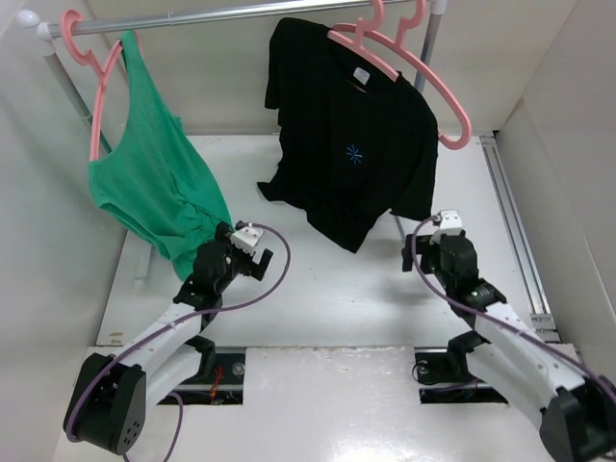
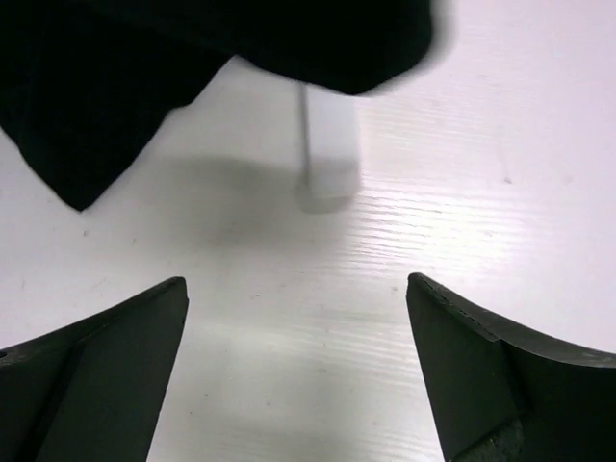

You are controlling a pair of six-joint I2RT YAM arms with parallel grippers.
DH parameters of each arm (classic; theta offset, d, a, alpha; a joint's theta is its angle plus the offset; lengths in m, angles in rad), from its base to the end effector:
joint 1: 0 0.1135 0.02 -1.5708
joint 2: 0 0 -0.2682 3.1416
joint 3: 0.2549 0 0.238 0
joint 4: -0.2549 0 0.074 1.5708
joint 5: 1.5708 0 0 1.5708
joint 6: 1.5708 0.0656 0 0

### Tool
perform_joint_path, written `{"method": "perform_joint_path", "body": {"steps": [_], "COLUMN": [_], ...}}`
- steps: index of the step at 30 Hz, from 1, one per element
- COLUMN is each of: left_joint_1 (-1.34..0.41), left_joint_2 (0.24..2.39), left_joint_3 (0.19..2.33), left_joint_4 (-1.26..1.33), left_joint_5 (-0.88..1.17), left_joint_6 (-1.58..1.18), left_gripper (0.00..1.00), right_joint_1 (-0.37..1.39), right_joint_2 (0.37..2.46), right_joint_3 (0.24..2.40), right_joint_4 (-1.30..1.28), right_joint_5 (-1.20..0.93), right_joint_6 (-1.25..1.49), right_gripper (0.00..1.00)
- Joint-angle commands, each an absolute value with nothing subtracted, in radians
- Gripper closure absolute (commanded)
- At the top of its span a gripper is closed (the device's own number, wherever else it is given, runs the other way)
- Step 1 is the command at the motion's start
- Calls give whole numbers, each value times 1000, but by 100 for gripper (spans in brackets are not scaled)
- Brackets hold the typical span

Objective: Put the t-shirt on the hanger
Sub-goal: Hang the hanger with tshirt onto the clothesline

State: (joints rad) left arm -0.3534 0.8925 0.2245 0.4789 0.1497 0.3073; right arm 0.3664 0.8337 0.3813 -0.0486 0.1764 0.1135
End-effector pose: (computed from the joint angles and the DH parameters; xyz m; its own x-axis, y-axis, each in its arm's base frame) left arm 0.1900 -0.0805 0.2007 -0.0230 0.3273 -0.9446 0.5105 0.8162 0.2704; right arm 0.1859 0.0590 0.1988 -0.4692 -0.0606 -0.8810 -0.1569 0.9875 0.0156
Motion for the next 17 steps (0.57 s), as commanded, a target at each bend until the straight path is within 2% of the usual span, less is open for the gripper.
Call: {"method": "perform_joint_path", "body": {"steps": [1,7,17], "left_joint_1": [-359,-359,-359], "left_joint_2": [874,874,874], "left_joint_3": [218,218,218], "left_joint_4": [538,538,538], "left_joint_5": [123,123,123], "left_joint_6": [298,298,298], "left_gripper": [0,0,0], "right_joint_1": [344,333,333], "right_joint_2": [711,592,655], "right_joint_3": [344,311,357], "right_joint_4": [-15,-46,-109], "right_joint_5": [285,339,339], "right_joint_6": [239,261,327], "right_gripper": [0,0,0]}}
